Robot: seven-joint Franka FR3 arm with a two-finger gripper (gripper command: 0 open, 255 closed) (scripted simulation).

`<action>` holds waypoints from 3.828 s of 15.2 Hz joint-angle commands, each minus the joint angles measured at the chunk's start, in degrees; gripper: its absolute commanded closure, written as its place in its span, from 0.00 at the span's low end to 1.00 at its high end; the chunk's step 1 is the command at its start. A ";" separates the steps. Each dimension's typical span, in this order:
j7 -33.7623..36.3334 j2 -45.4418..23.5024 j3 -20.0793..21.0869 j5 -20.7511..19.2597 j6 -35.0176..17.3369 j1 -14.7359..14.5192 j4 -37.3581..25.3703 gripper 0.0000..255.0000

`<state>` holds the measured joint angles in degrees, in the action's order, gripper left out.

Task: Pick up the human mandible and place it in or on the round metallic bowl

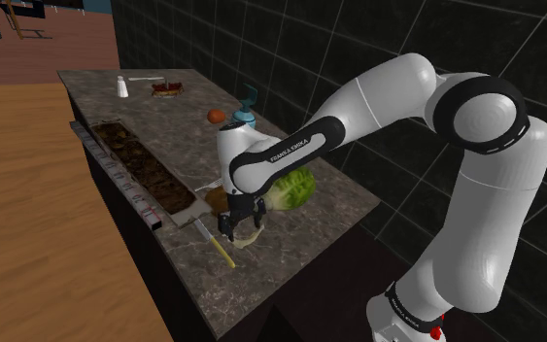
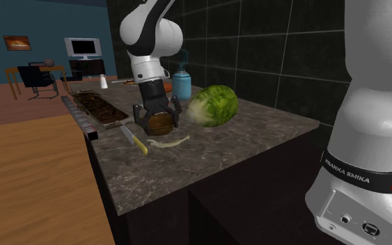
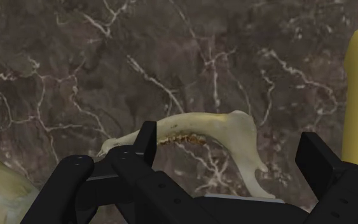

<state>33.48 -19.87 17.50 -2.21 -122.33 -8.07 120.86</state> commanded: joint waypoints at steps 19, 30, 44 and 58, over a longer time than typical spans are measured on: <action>-8.67 1.40 0.34 -10.94 -17.84 -1.85 6.02 0.00; -7.59 -3.59 -1.92 -16.81 -26.06 -3.43 6.85 0.00; -7.67 -2.94 -1.65 -16.48 -25.69 -3.37 7.09 1.00; -12.03 5.16 1.30 -11.03 -18.19 -1.18 7.15 1.00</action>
<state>21.72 -15.42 18.56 -13.70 -141.15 -9.34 127.96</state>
